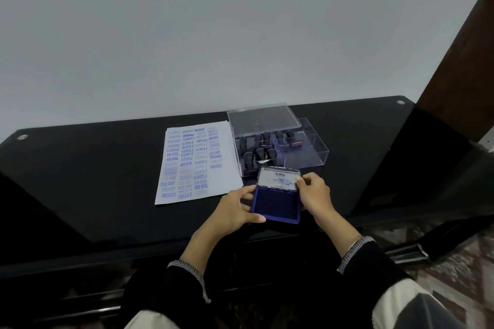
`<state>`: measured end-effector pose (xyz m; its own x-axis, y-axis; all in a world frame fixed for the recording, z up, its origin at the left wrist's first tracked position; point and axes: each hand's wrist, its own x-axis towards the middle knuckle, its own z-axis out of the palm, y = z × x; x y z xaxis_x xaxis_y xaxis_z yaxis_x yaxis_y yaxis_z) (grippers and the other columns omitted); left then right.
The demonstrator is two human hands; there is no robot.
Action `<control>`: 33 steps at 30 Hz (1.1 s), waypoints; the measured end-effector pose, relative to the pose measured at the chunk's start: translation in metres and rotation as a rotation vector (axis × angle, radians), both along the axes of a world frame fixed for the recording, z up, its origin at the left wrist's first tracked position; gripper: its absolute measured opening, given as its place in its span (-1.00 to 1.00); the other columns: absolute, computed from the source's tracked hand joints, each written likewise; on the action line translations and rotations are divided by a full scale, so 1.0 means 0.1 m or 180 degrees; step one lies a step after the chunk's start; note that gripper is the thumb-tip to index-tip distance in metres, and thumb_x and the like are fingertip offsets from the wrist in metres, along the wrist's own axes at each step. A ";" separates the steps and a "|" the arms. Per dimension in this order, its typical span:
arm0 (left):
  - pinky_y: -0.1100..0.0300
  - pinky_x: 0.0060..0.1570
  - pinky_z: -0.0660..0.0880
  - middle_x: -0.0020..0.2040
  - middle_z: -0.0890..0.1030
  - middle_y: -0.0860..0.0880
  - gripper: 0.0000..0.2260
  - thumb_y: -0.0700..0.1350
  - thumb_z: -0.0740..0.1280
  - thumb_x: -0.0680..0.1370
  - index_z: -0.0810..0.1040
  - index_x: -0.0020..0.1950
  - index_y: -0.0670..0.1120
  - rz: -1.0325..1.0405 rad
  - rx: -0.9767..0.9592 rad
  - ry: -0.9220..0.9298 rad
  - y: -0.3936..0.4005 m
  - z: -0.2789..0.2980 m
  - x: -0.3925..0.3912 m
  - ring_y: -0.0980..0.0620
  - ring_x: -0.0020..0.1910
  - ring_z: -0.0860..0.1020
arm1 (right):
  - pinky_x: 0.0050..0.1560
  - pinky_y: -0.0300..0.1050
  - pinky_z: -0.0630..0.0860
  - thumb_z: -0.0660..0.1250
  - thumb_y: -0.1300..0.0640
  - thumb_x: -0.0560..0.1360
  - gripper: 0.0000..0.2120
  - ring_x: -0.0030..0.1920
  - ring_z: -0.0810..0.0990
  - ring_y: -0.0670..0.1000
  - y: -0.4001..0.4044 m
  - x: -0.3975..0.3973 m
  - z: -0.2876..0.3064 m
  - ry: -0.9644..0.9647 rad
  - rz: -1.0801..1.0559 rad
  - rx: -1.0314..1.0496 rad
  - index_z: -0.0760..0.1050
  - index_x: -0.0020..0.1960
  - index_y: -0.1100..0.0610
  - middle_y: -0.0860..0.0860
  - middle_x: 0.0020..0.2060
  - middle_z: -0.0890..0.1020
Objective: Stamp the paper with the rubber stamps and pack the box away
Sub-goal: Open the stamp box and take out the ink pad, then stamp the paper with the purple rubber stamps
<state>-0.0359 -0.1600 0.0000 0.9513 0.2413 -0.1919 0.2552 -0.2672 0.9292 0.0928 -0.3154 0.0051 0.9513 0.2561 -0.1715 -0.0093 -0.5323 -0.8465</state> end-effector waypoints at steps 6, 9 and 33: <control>0.26 -0.01 0.43 0.06 0.48 0.05 -0.31 0.07 0.58 0.31 0.44 0.39 0.06 0.0021 0.1185 0.0074 -0.08 -0.12 0.07 0.07 -0.02 0.47 | -0.21 -0.07 0.37 0.07 0.20 0.59 -0.68 -0.16 0.54 0.14 -0.03 0.08 -0.08 -0.0327 0.0275 -0.0561 0.55 -0.12 0.29 0.16 -0.19 0.61; 0.22 0.02 0.39 0.05 0.46 0.12 -0.24 0.27 0.53 0.25 0.42 0.40 0.10 0.0115 0.1938 0.0095 -0.11 -0.21 0.10 0.10 0.06 0.36 | -0.26 -0.08 0.40 0.07 0.31 0.52 -0.70 -0.20 0.55 0.16 -0.04 0.12 -0.10 -0.0383 0.0396 -0.0716 0.58 -0.13 0.30 0.16 -0.23 0.61; -0.26 0.43 -0.01 0.45 0.33 -0.11 -0.58 0.07 0.19 0.61 0.40 0.39 -0.11 0.2326 0.2957 0.0406 1.12 -0.50 -0.23 -0.17 0.51 0.11 | 0.14 0.00 0.41 0.18 0.19 0.60 -0.79 0.13 0.40 0.10 0.63 0.23 0.13 -0.2051 0.0816 -0.0733 0.52 0.15 0.21 0.10 0.07 0.58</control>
